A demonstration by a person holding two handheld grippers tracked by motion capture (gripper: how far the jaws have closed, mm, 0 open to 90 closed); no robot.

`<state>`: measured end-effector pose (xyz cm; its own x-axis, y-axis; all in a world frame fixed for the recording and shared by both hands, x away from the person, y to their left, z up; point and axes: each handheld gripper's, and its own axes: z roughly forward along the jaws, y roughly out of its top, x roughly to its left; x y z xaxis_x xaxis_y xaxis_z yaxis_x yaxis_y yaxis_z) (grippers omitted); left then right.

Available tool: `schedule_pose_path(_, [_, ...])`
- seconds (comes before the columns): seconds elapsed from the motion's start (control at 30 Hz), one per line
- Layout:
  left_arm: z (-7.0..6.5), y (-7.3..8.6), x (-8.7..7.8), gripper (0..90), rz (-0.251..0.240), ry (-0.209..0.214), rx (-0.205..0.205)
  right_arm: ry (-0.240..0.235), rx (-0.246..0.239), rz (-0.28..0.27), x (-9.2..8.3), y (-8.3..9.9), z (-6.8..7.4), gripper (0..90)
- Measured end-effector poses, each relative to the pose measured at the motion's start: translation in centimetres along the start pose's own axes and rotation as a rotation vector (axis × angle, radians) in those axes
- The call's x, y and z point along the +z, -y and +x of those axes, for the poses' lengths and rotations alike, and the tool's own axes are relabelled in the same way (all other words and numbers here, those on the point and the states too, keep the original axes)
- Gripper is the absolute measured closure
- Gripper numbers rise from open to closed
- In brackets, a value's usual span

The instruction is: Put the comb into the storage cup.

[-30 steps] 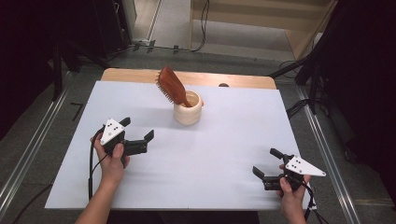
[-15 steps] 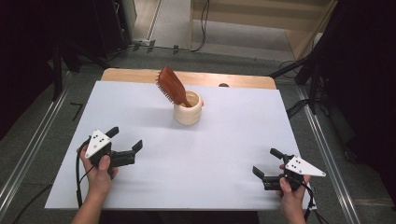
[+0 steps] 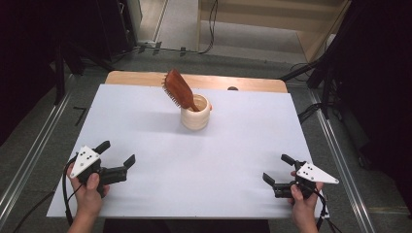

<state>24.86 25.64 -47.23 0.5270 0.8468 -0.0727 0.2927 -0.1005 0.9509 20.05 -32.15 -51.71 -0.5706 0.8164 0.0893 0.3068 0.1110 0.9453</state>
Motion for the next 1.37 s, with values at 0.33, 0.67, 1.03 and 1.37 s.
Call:
schedule_pose_path(0.33, [1.0, 1.0, -2.0, 0.0, 0.009, -0.008, -0.009, 0.002, -0.002, 0.002, 0.0, 0.0, 0.0, 0.0])
schedule_pose_path(0.67, [2.0, 2.1, -3.8, 0.0, 0.03, -0.014, -0.009, 0.004, -0.003, 0.002, 0.0, 0.0, 0.0, 0.0])
schedule_pose_path(1.03, [3.3, 2.5, -4.7, 0.0, 0.03, -0.033, -0.017, 0.001, -0.01, 0.004, 0.1, 0.0, 0.0, 0.0])
schedule_pose_path(1.37, [4.2, 3.2, -4.6, 0.0, 0.031, -0.038, -0.047, -0.009, -0.006, 0.001, 0.1, 0.0, 0.0, 0.0])
